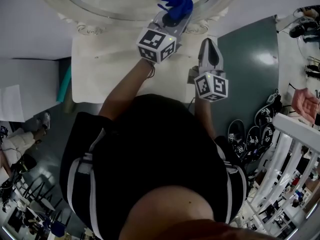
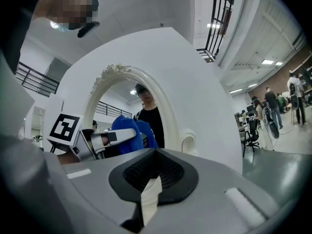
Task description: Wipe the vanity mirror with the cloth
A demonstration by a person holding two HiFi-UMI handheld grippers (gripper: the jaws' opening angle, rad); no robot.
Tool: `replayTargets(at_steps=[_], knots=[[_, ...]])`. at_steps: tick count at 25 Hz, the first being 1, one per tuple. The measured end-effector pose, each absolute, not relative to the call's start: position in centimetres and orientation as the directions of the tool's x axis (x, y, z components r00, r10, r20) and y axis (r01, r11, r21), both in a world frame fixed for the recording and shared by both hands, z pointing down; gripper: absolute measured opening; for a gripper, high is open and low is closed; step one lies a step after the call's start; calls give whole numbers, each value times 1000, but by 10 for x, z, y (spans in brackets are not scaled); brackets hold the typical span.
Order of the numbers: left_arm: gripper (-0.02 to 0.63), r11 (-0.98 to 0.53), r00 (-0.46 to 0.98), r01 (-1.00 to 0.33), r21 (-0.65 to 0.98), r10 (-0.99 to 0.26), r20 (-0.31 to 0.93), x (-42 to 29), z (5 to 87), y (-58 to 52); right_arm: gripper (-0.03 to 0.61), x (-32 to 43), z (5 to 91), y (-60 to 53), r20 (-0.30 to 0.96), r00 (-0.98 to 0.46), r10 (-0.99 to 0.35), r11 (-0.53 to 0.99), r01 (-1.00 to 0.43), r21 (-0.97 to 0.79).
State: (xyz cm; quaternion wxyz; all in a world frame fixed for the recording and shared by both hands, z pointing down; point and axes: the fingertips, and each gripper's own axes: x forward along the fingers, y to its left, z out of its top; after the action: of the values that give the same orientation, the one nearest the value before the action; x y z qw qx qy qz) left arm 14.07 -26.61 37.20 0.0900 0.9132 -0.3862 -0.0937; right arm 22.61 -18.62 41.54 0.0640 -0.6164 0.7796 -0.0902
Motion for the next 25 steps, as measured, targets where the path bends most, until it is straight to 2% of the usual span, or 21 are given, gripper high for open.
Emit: replayTargets(at_steps=[10,25], knots=[[60,-618,619,-751,235,-781,-77,83,378,-243,0,177,415,-185,25,-317,-948,305,-929,-208],[60,-440,449,-866,235,-893,-19,-31,394,-207,0,73,413,-192,30,-490,-871,474,-856,-205]])
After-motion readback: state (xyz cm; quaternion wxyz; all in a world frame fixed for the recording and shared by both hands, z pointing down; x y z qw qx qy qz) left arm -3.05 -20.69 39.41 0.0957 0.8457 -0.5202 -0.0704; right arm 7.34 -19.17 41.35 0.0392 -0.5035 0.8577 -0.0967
